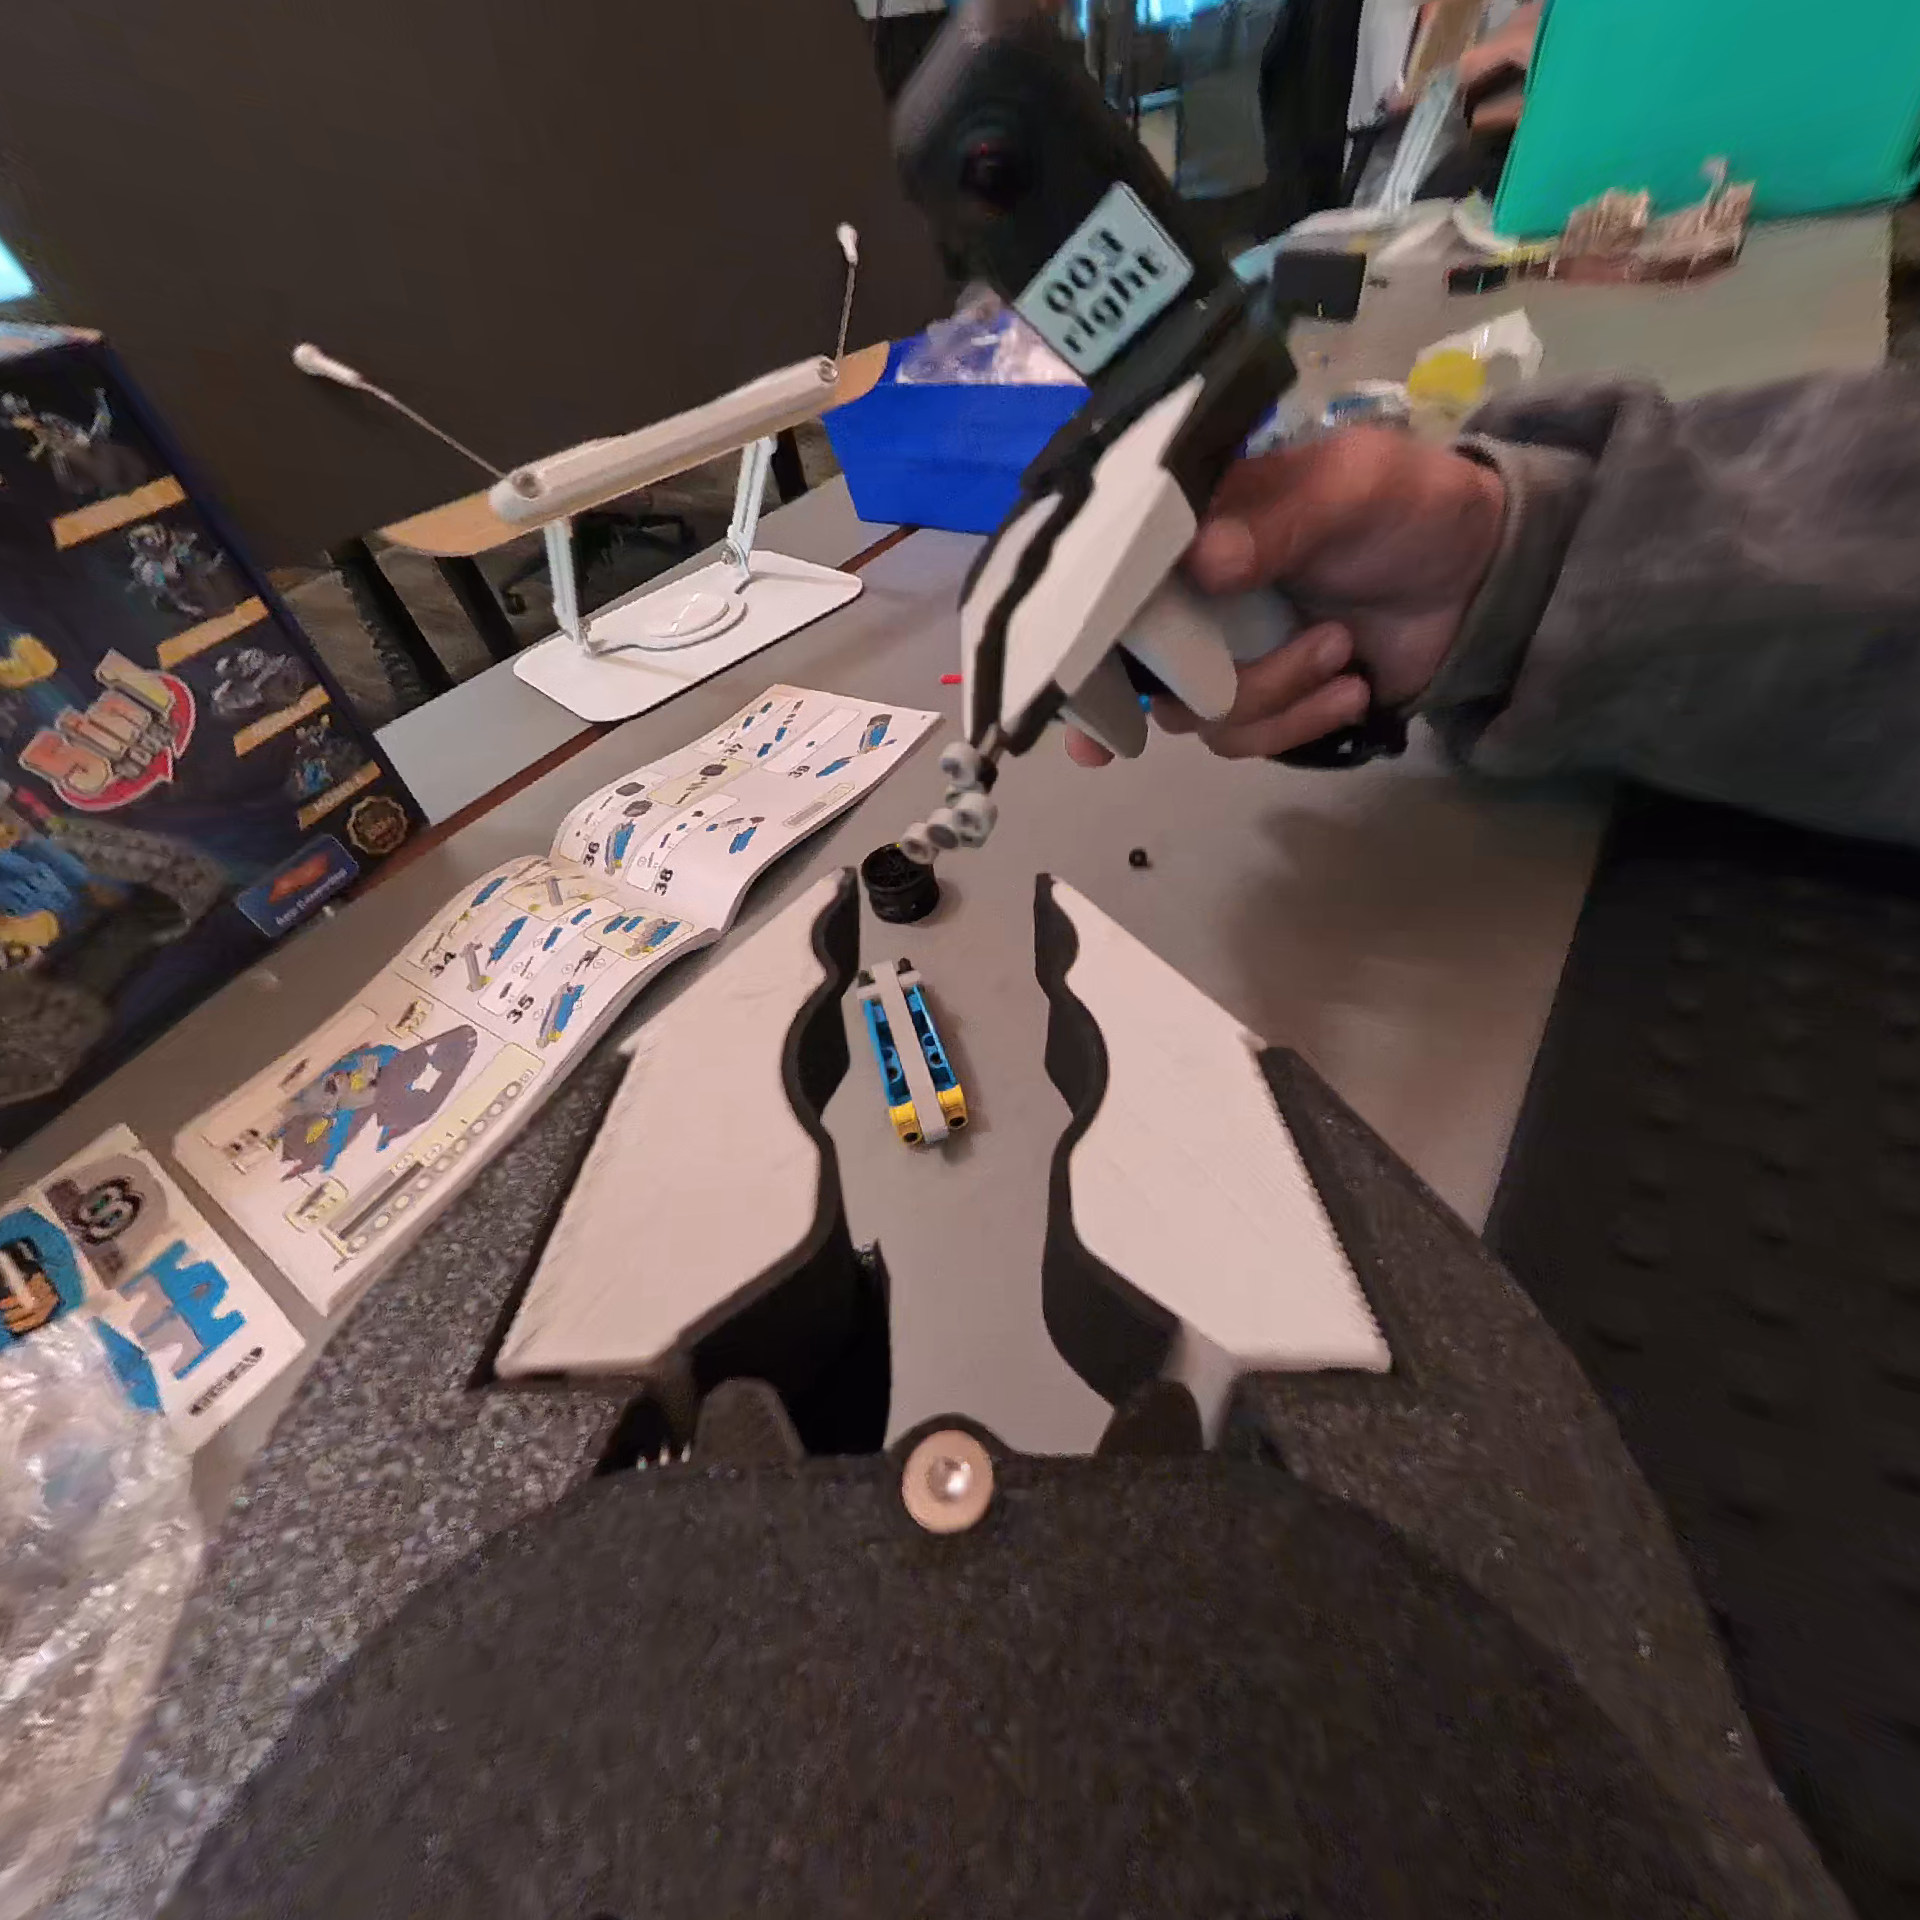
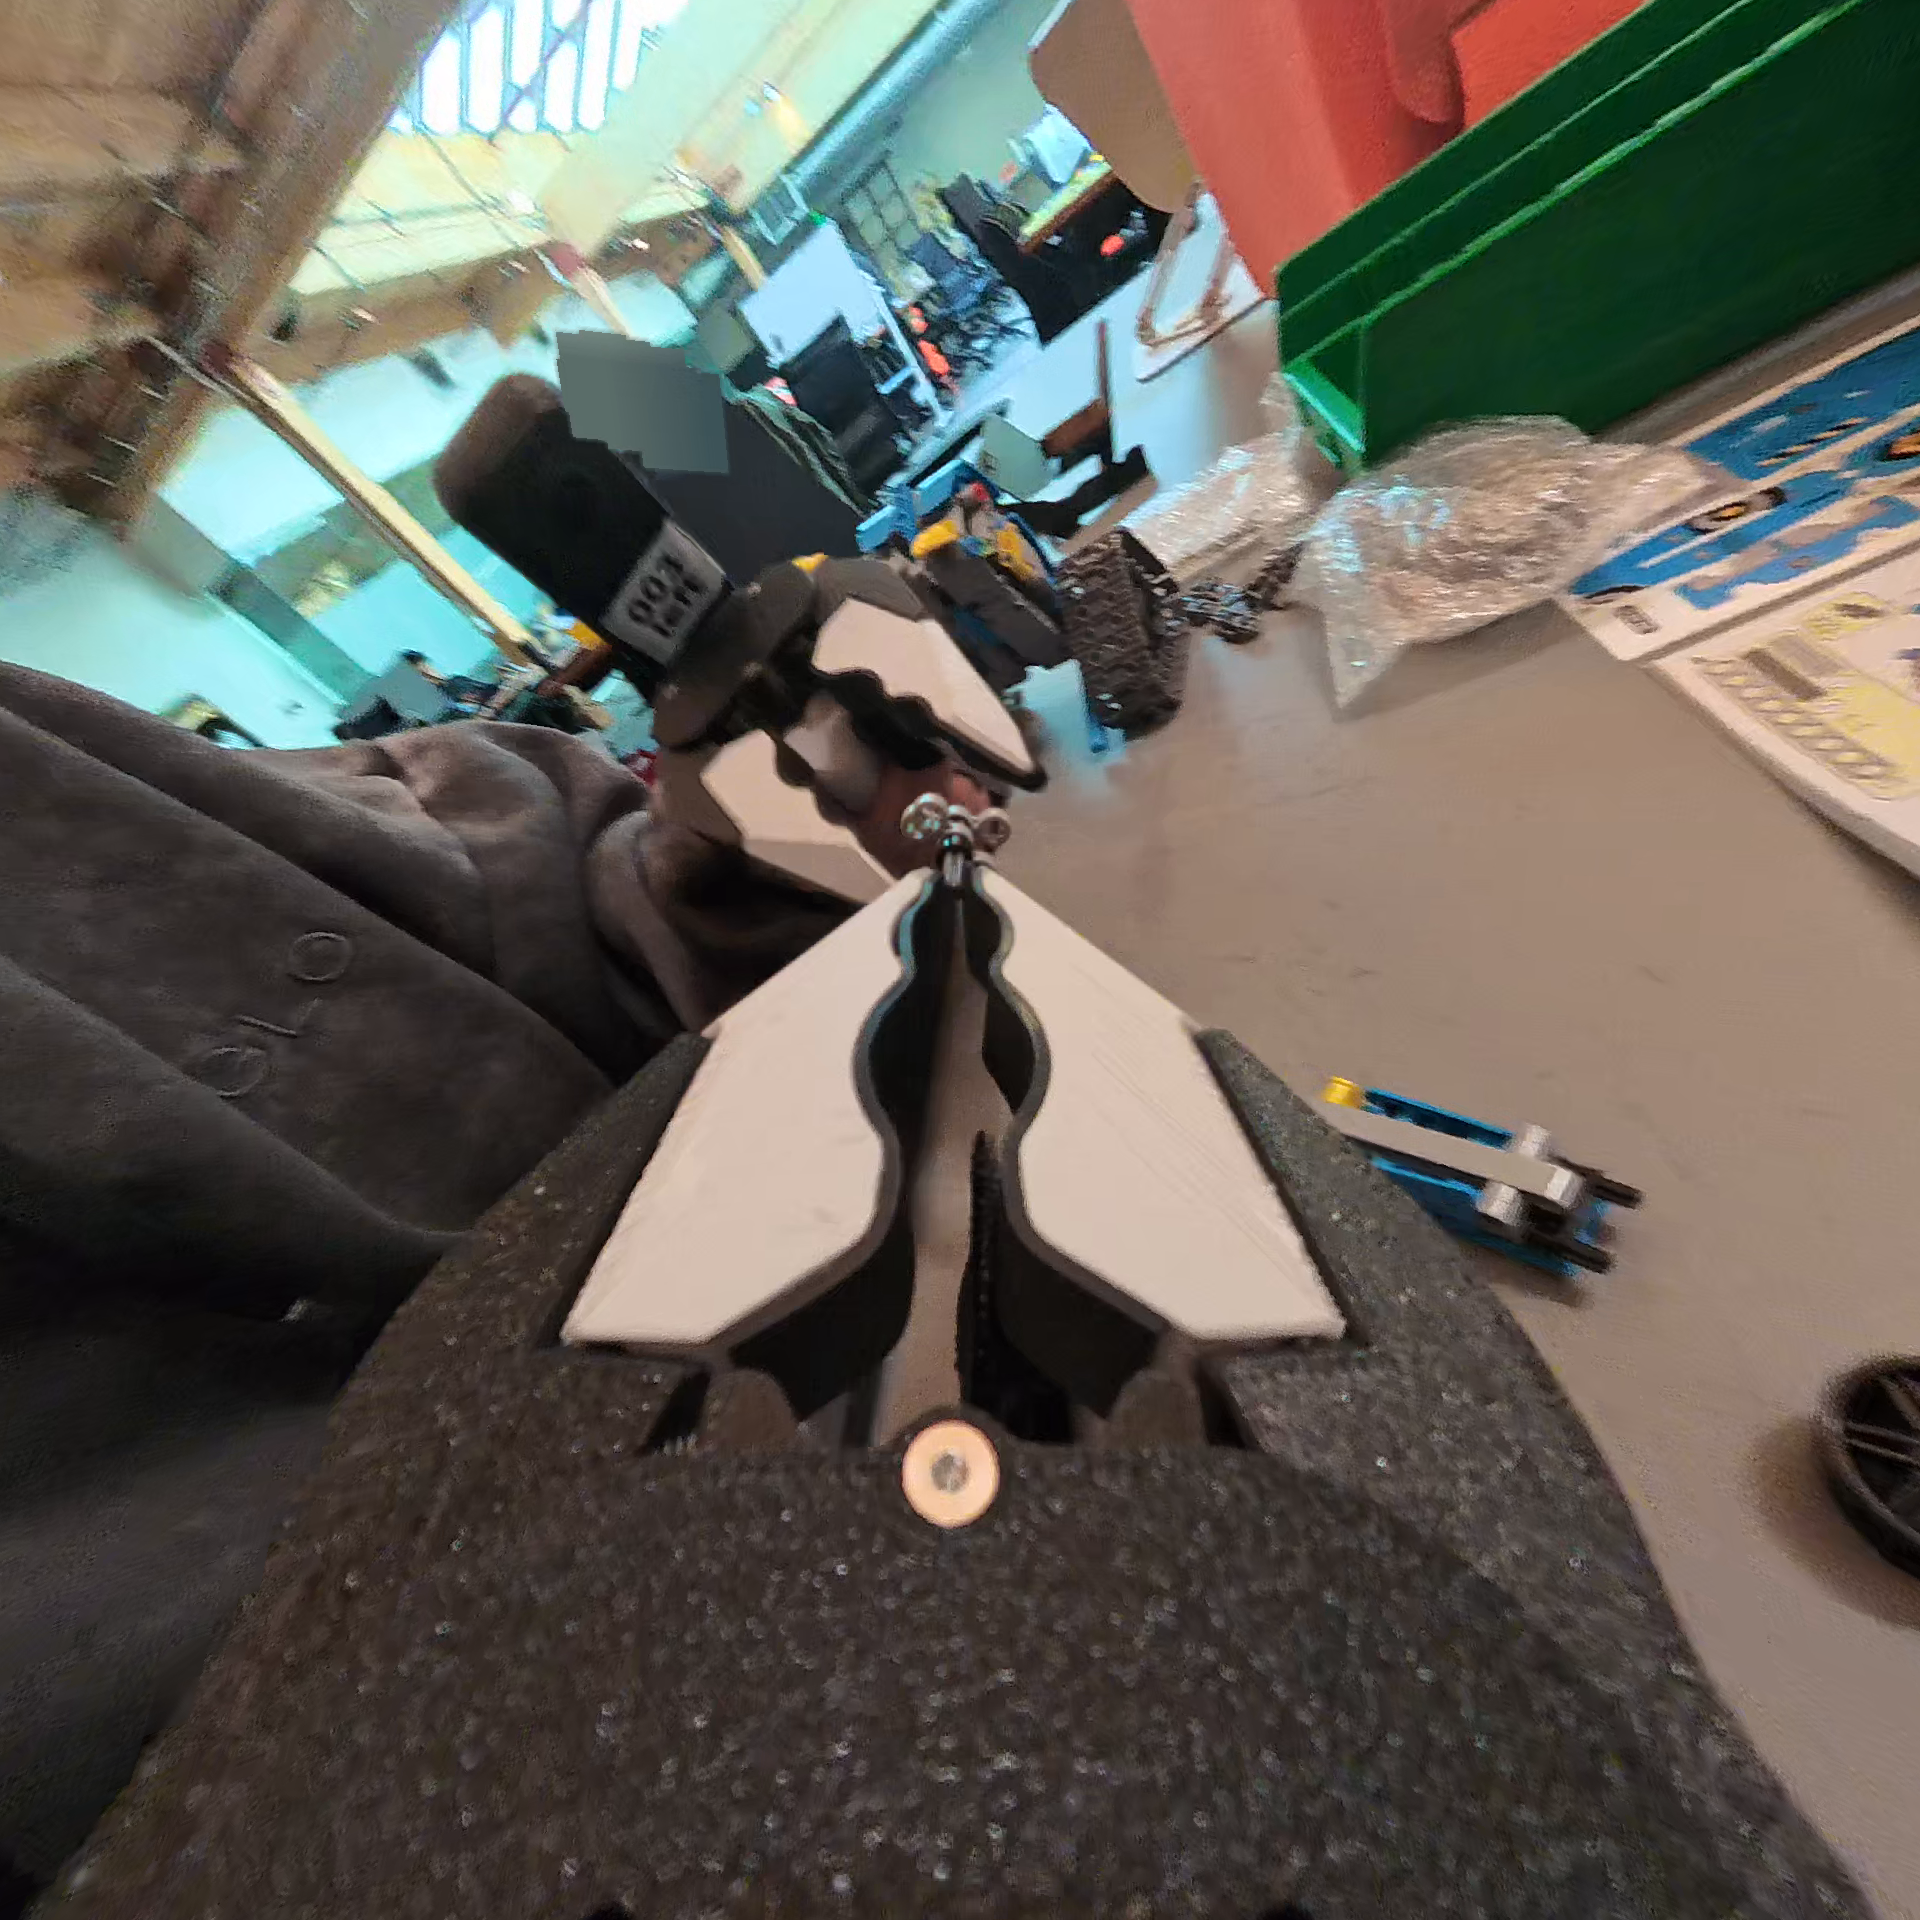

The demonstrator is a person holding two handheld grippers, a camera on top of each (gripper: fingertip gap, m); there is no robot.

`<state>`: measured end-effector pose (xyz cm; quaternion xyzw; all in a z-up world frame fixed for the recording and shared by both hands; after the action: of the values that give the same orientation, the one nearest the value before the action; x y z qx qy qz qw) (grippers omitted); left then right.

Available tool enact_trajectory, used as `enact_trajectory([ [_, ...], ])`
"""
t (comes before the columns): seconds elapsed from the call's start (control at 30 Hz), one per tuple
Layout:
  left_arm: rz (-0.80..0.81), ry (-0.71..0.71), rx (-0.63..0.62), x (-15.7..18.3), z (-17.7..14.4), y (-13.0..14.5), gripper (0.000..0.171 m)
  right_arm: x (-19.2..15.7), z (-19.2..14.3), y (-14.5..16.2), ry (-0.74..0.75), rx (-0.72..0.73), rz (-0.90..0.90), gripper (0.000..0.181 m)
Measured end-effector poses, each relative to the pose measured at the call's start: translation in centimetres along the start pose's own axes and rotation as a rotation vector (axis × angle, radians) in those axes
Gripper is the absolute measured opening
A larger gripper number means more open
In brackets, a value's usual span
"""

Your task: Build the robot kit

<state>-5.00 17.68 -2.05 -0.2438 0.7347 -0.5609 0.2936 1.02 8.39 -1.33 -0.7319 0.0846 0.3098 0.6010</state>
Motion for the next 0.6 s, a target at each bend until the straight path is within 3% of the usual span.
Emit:
enact_trajectory([
  [0.1, 0.019, 0.025, 0.019, 0.6, 0.1, 0.1, 0.034, -0.6, 0.8, 0.7, -0.099, -0.019, 0.069, 0.003],
  [0.3, -0.045, 0.127, 0.063, 1.2, -0.5, -0.2, 0.010, -0.9, 1.2, 1.1, -0.143, -0.036, 0.104, 0.004],
  [0.53, -0.511, 0.349, 0.062, 0.4, -0.3, 0.4, 0.007, -0.6, 1.0, 1.2, -0.082, -0.056, 0.052, 0.003],
  [0.6, -0.570, 0.391, 0.106, 0.4, -0.3, 0.1, 0.023, -0.6, 0.9, 1.2, -0.072, -0.057, 0.042, 0.003],
])
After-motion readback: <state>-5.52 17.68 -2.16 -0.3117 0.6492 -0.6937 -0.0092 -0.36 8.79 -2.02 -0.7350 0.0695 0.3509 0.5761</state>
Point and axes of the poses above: each gripper's, where its closed fingertips meet, z out along the fingers, y out of its underside, x = y × z across the jaws, the point moved 5 cm from there along -z, back along the fingers, and after that the axes turned 2 degrees about x, right-handed, at the moved point
